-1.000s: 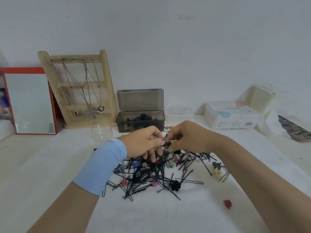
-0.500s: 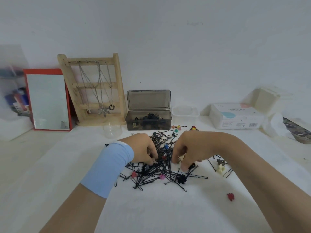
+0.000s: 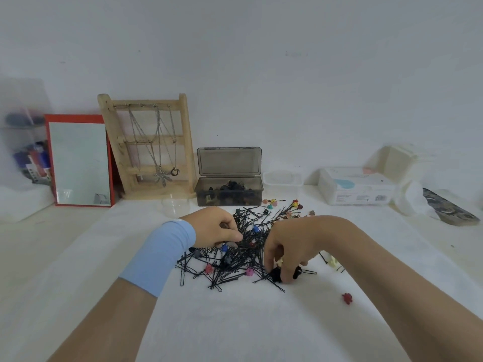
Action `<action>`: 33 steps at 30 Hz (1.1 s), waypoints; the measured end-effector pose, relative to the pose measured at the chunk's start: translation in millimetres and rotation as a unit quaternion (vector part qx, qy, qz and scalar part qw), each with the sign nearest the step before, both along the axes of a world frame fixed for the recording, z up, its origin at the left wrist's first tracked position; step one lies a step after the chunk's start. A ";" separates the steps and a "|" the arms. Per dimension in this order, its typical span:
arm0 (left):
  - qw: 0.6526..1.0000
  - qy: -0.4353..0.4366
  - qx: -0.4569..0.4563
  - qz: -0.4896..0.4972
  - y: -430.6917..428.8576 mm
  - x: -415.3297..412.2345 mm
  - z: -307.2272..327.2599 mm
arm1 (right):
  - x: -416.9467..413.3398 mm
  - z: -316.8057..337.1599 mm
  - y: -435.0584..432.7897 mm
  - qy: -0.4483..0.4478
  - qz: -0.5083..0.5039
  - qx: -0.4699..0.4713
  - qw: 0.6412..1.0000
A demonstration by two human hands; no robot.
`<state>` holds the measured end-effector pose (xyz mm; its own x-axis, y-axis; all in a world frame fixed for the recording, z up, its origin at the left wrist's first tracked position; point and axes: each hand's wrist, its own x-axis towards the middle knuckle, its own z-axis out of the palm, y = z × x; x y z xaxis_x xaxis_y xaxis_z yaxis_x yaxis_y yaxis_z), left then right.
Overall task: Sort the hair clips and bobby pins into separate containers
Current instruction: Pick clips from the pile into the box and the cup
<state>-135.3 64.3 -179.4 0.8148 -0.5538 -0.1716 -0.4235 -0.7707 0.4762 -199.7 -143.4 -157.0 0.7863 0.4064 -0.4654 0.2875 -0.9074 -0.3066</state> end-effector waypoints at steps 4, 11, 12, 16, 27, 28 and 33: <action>1.000 0.015 0.007 0.015 4.0 0.5 -7.3 | 1.5 -1.7 -1.9 -0.032 -0.022 0.007 0.999; 0.998 0.030 -0.032 0.043 13.8 -0.6 0.3 | 8.8 5.9 -13.7 -0.052 -0.066 0.133 0.988; 0.998 0.022 -0.034 0.040 13.7 -0.2 1.8 | 10.5 6.0 -14.1 -0.050 -0.073 0.151 0.985; 0.996 -0.034 -0.075 0.035 11.3 8.1 4.1 | 18.9 4.7 -17.1 -0.040 -0.097 0.220 0.970; 0.994 -0.015 -0.108 -0.011 -13.3 42.5 18.4 | 63.7 4.9 -22.4 -0.065 -0.149 0.346 0.924; 0.992 -0.033 -0.118 0.007 -15.5 50.7 21.3 | 70.8 6.2 -21.3 -0.084 -0.157 0.337 0.924; 0.980 -0.071 -0.160 0.096 -17.0 106.4 28.1 | 123.4 12.9 -9.8 -0.225 -0.210 0.298 0.904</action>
<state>-28.9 47.4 -151.3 0.9126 -0.3943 0.1080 -0.3643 -0.6642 0.6528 -76.3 -153.2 -144.1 0.9845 0.1023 0.1425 0.1739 -0.6771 -0.7150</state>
